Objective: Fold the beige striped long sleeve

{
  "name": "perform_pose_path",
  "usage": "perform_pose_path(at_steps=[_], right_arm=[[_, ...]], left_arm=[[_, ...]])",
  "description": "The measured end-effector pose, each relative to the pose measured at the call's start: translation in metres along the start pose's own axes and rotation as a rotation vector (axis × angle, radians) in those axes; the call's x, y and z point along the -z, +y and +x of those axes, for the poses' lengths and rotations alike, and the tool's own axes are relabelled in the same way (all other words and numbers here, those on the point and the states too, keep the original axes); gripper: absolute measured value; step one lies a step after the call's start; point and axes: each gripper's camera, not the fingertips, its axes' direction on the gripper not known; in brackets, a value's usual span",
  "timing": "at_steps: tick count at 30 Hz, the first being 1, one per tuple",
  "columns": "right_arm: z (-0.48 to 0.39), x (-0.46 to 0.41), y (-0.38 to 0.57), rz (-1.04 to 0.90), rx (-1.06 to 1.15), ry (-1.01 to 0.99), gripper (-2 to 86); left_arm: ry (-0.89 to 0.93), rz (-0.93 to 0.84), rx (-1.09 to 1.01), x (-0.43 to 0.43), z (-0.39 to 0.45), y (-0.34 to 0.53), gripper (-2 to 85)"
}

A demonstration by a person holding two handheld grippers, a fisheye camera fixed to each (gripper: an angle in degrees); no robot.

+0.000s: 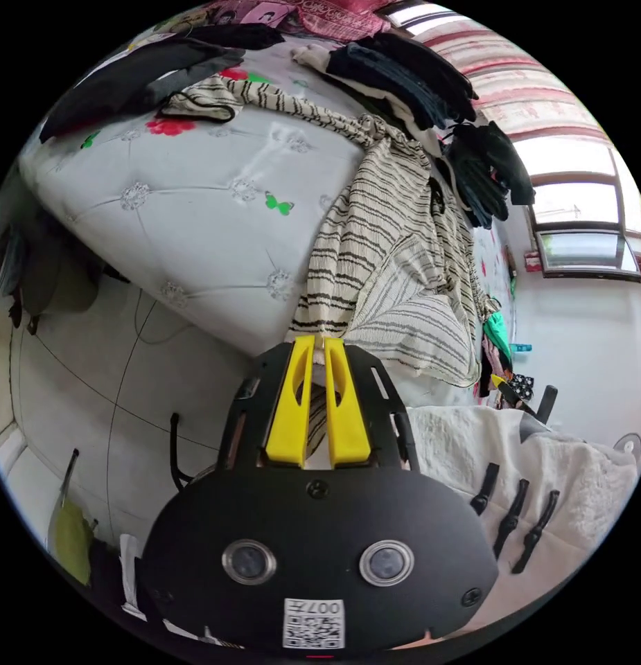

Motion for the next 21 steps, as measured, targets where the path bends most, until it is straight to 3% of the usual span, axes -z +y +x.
perform_pose_path(at_steps=[6, 11, 17, 21], right_arm=[[-0.012, -0.036, 0.012, 0.030, 0.007, -0.064, 7.2], [-0.030, -0.088, 0.003, -0.060, 0.010, -0.050, 9.1], [-0.068, -0.125, 0.004, -0.106, 0.144, 0.177, 9.2], [-0.081, -0.134, 0.014, -0.082, 0.189, 0.216, 8.8]], left_arm=[[-0.075, 0.080, -0.106, 0.011, 0.033, 0.016, 6.1], [-0.133, 0.053, -0.201, -0.007, 0.062, 0.013, 8.4], [-0.358, -0.039, -0.334, -0.040, 0.102, 0.005, 8.6], [-0.438, 0.041, -0.425, -0.024, 0.128, 0.021, 7.4]])
